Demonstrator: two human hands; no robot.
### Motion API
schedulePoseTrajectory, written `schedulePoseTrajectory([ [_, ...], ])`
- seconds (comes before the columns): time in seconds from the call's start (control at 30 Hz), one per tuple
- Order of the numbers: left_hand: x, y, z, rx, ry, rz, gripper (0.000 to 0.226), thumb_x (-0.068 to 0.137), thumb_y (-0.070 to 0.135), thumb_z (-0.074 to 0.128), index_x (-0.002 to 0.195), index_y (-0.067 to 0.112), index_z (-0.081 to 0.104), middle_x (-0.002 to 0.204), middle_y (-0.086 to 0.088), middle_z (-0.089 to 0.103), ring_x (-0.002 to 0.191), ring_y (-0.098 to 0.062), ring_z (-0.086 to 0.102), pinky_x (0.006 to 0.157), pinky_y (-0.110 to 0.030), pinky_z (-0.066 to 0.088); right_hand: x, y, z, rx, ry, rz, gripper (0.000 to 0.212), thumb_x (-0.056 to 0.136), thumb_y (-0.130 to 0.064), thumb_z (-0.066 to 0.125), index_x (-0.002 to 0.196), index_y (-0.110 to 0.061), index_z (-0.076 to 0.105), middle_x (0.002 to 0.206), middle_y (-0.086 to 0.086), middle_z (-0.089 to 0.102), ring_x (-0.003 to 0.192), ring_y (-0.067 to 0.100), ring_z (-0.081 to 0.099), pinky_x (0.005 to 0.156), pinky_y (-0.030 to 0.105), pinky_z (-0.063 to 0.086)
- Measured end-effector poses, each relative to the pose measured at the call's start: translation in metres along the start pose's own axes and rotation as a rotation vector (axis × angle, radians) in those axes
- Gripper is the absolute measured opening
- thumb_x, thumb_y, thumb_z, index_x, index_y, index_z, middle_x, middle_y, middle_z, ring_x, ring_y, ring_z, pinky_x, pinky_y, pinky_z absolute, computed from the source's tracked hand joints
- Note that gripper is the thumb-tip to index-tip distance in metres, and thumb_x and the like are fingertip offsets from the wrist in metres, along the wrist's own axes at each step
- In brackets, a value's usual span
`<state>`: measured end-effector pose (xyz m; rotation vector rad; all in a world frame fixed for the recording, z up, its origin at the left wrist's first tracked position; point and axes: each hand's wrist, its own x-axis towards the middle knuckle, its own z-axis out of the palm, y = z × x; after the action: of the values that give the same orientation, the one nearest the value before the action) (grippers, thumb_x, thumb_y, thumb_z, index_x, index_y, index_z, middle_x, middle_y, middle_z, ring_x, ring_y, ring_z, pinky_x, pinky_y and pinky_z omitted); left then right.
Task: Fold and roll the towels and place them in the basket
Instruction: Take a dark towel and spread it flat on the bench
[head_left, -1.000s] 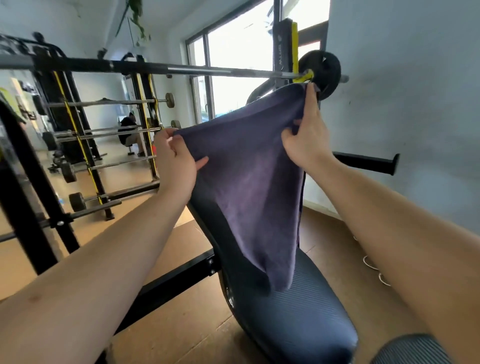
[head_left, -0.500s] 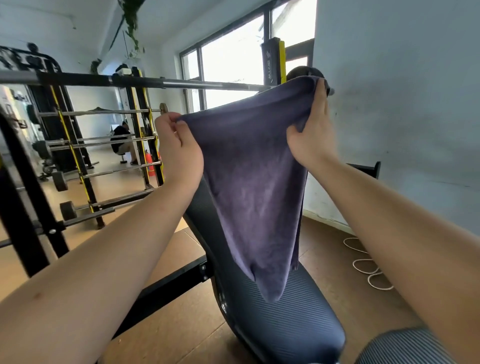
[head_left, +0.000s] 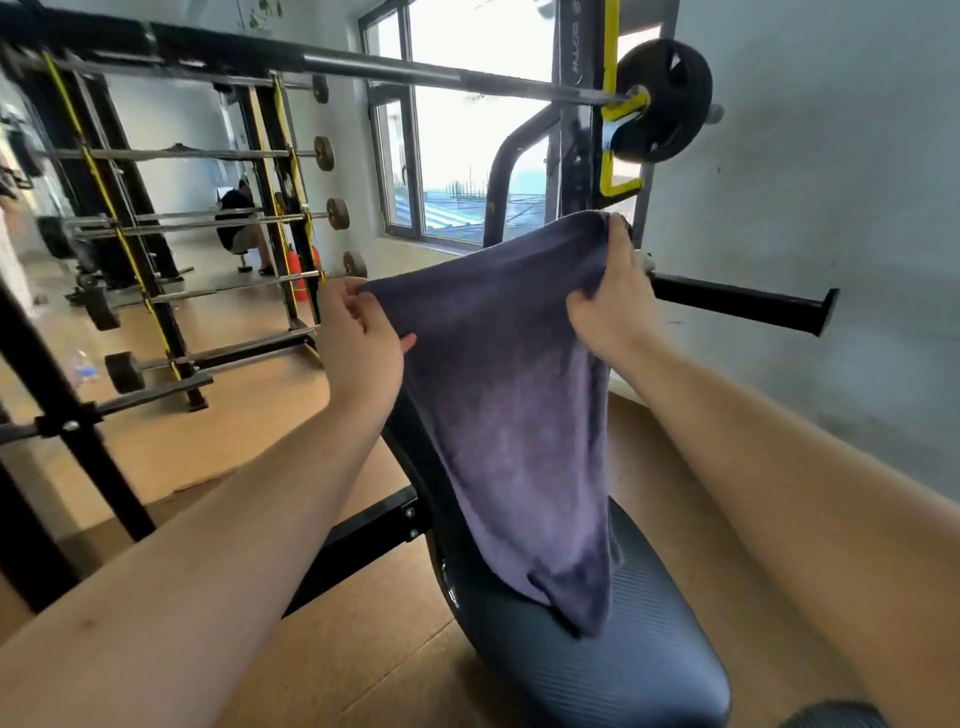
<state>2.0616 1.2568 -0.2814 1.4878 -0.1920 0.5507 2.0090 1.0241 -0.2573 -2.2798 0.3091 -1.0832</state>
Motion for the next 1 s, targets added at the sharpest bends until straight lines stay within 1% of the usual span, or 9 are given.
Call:
schedulePoseTrajectory([
  [0.13, 0.021, -0.044, 0.001, 0.077, 0.023, -0.033, 0.013, 0.109, 0.017, 0.044, 0.116, 0.027, 0.046, 0.099, 0.021, 0.050, 0.081, 0.009, 0.057, 0.081, -0.037, 0.062, 0.013, 0.019, 0.048, -0.001, -0.063, 0.024, 0.091, 0.090, -0.009, 0.059, 0.164, -0.021, 0.009, 0.160, 0.006, 0.042, 0.132, 0.036, 0.053, 0.103, 0.042, 0.047],
  [0.23, 0.037, -0.077, 0.001, 0.117, 0.049, -0.058, 0.013, 0.109, 0.017, 0.044, 0.114, 0.028, 0.048, 0.093, 0.023, 0.051, 0.062, 0.027, 0.052, 0.090, -0.048, 0.060, 0.018, 0.030, 0.082, 0.024, -0.115, 0.047, 0.090, 0.091, -0.007, 0.059, 0.165, -0.018, 0.008, 0.161, 0.007, 0.041, 0.137, 0.032, 0.049, 0.103, 0.033, 0.042],
  [0.3, 0.050, -0.099, 0.001, 0.146, 0.066, -0.080, 0.013, 0.108, 0.017, 0.045, 0.114, 0.029, 0.048, 0.093, 0.024, 0.051, 0.068, 0.018, 0.057, 0.092, -0.049, 0.059, 0.023, 0.037, 0.106, 0.052, -0.144, 0.052, 0.090, 0.092, -0.008, 0.060, 0.165, -0.018, 0.008, 0.158, 0.008, 0.045, 0.135, 0.032, 0.052, 0.096, 0.027, 0.040],
  [0.37, 0.063, -0.120, 0.001, 0.176, 0.080, -0.090, 0.013, 0.108, 0.020, 0.045, 0.114, 0.031, 0.049, 0.097, 0.024, 0.052, 0.085, 0.003, 0.060, 0.095, -0.049, 0.058, 0.029, 0.043, 0.129, 0.070, -0.174, 0.058, 0.091, 0.091, -0.009, 0.060, 0.165, -0.018, 0.009, 0.161, 0.006, 0.040, 0.139, 0.031, 0.049, 0.098, 0.024, 0.035],
  [0.47, 0.084, -0.148, 0.002, 0.216, 0.099, -0.121, 0.013, 0.106, 0.022, 0.046, 0.114, 0.032, 0.050, 0.110, 0.011, 0.060, 0.107, -0.019, 0.062, 0.100, -0.049, 0.054, 0.042, 0.053, 0.164, 0.084, -0.213, 0.065, 0.093, 0.087, -0.013, 0.060, 0.165, -0.022, 0.008, 0.147, 0.010, 0.055, 0.126, 0.035, 0.058, 0.103, 0.034, 0.047],
  [0.53, 0.097, -0.166, 0.003, 0.245, 0.121, -0.130, 0.013, 0.106, 0.021, 0.046, 0.116, 0.028, 0.052, 0.116, 0.003, 0.063, 0.110, -0.022, 0.063, 0.101, -0.047, 0.053, 0.049, 0.058, 0.188, 0.092, -0.242, 0.071, 0.094, 0.087, -0.015, 0.059, 0.164, -0.025, 0.007, 0.140, 0.012, 0.058, 0.119, 0.036, 0.061, 0.099, 0.044, 0.052],
  [0.7, 0.132, -0.211, 0.010, 0.330, 0.139, -0.214, 0.022, 0.107, 0.024, 0.047, 0.128, 0.021, 0.054, 0.127, -0.004, 0.065, 0.114, -0.026, 0.064, 0.100, -0.045, 0.055, 0.071, 0.075, 0.253, 0.070, -0.290, 0.097, 0.092, 0.089, -0.014, 0.059, 0.164, -0.025, 0.008, 0.153, 0.013, 0.049, 0.132, 0.039, 0.052, 0.097, 0.035, 0.043],
  [0.9, 0.175, -0.250, 0.015, 0.390, 0.183, -0.333, 0.026, 0.104, 0.025, 0.052, 0.129, 0.025, 0.059, 0.127, -0.002, 0.065, 0.107, -0.028, 0.068, 0.088, -0.043, 0.062, 0.094, 0.091, 0.315, 0.045, -0.399, 0.165, 0.094, 0.088, -0.019, 0.061, 0.165, -0.020, 0.007, 0.158, 0.012, 0.043, 0.140, 0.037, 0.044, 0.113, 0.039, 0.039],
  [1.0, 0.190, -0.263, 0.015, 0.463, 0.186, -0.354, 0.028, 0.105, 0.026, 0.054, 0.131, 0.023, 0.061, 0.129, -0.003, 0.065, 0.110, -0.029, 0.067, 0.091, -0.044, 0.061, 0.103, 0.099, 0.340, 0.025, -0.443, 0.209, 0.094, 0.086, -0.025, 0.060, 0.164, -0.020, 0.008, 0.156, 0.013, 0.046, 0.140, 0.036, 0.045, 0.116, 0.045, 0.039],
])
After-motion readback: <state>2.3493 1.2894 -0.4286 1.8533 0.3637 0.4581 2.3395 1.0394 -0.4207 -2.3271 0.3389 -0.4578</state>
